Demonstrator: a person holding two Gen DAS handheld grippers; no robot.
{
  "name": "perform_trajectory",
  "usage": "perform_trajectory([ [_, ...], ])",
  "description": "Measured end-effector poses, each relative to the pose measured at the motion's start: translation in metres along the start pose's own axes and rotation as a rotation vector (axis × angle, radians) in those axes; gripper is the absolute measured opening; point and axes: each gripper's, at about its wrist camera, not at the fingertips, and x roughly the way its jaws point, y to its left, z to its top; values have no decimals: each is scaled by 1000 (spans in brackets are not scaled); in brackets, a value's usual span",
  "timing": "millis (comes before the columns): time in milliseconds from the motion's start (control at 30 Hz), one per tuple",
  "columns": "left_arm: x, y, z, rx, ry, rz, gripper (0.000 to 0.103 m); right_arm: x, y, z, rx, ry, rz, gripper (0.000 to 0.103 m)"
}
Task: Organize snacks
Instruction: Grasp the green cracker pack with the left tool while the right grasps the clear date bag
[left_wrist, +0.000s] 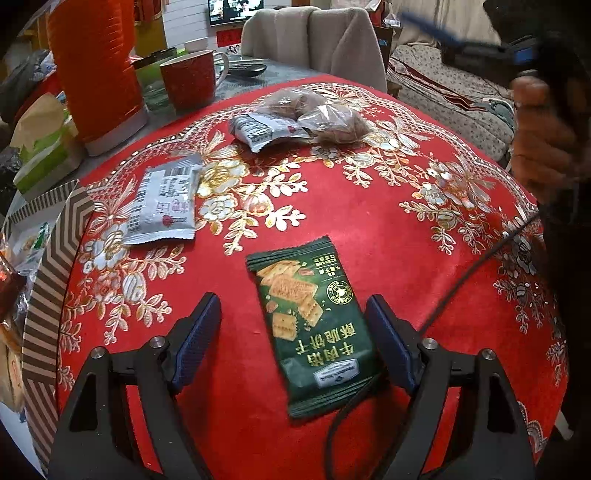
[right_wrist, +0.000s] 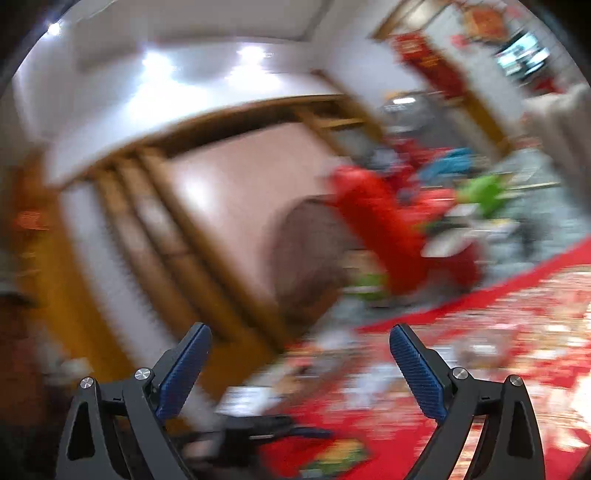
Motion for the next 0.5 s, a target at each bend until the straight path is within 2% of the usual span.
perform_trajectory([
  [33, -2, -2, 4, -7, -3, 3, 69, 6, -4, -2, -9, 6, -97, 96],
  [67, -4, 0, 4, -9, -7, 3, 58, 13, -8, -4, -20, 26, -183, 96],
  [100, -6, 2, 3, -11, -10, 0, 48, 17, -10, -7, -31, 39, -232, 96],
  [133, -7, 4, 3, -17, -11, -2, 45, 22, -11, -8, -45, 51, -270, 96],
  [233, -8, 11, 2, -32, -15, -29, 44, 35, -6, -16, -133, 85, -366, 96],
  [367, -11, 19, 1, -69, -21, -45, 43, 58, -6, -29, -270, 190, -570, 96],
  [400, -12, 23, 2, -84, -25, -53, 43, 64, -10, -34, -284, 226, -596, 96],
  [500, -18, 35, 3, -139, -49, -77, 42, 78, -21, -37, -273, 281, -575, 93],
])
